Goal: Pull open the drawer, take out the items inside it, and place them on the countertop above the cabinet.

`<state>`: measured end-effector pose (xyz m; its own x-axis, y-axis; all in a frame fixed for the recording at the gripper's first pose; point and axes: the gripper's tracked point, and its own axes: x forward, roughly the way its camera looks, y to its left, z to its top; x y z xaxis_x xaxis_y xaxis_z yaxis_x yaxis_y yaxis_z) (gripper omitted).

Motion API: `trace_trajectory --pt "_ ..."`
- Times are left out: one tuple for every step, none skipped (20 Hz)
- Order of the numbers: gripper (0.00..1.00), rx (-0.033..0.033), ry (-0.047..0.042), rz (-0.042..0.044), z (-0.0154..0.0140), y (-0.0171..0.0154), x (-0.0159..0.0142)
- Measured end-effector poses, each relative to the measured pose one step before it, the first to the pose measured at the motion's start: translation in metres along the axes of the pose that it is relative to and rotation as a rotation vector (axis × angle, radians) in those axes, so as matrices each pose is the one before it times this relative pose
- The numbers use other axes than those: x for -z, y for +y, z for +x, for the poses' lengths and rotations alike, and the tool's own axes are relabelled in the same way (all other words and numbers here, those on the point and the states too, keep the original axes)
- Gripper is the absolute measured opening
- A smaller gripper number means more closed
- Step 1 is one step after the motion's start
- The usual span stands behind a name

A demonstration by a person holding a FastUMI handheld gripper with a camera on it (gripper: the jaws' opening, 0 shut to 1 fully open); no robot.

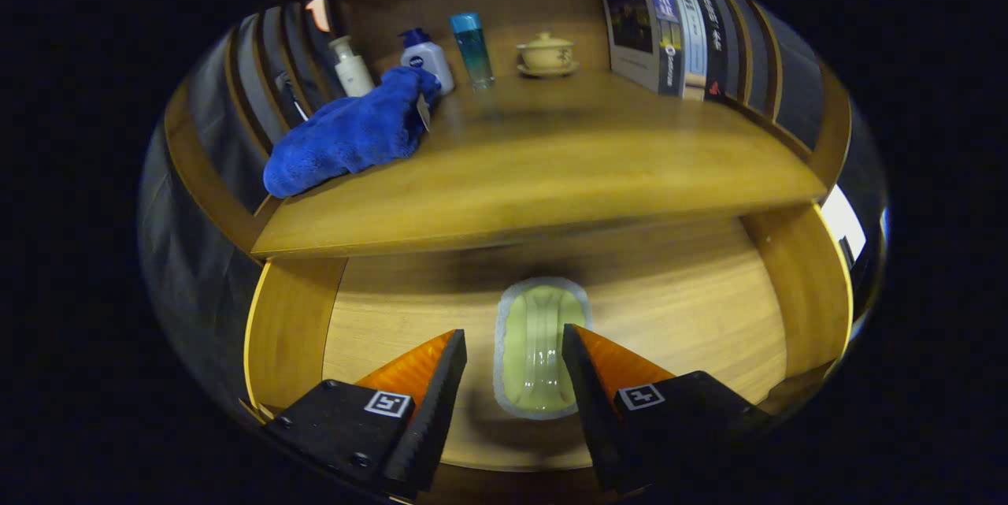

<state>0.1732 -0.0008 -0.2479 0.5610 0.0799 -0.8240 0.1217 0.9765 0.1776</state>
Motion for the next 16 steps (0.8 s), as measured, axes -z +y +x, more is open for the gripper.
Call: trace_trajectory --pt "0.77 0.00660 0.01899 0.01310 0.00390 -0.00219 0.00441" --pt "0.70 0.00162 0.00495 -0.00020 -0.00044 -0.00085 0.00101" --pt "0.63 0.01082 -0.01858 -0.00557 0.00260 -0.00251 -0.00407" --pt "0.56 0.01331 0.00229 -0.00774 0.00270 -0.00474 -0.00083" --pt "0.49 0.01896 0.00993 -0.00322 -0.00103 -0.00522 0.00200" --pt "0.42 0.02702 -0.01172 -0.00371 -0.00057 -0.00619 -0.00405" --pt "0.35 0.00417 -0.00600 0.01559 0.00201 -0.00316 -0.00141" --pt "0.28 -0.01016 0.01349 0.01904 -0.00331 0.00200 0.00246" --pt "0.26 -0.00652 -0.00773 0.01410 0.00050 -0.00021 0.00028" --pt "0.25 0.00102 -0.00442 -0.00006 -0.00121 -0.00086 -0.00104" --pt "0.21 -0.01155 -0.00099 -0.00566 -0.00460 -0.00133 0.00044" --pt "0.21 -0.01665 -0.00575 -0.00457 -0.00519 0.00271 -0.00026" --pt "0.21 -0.01983 -0.01638 0.00230 -0.00967 0.00186 0.00065" --pt "0.21 -0.02012 -0.02677 0.00596 -0.00851 0.00255 -0.00117" --pt "0.21 -0.01545 -0.02205 0.00461 -0.00953 0.00183 0.00022" --pt "0.21 -0.01543 -0.01913 0.00200 -0.01048 0.00298 -0.00099"
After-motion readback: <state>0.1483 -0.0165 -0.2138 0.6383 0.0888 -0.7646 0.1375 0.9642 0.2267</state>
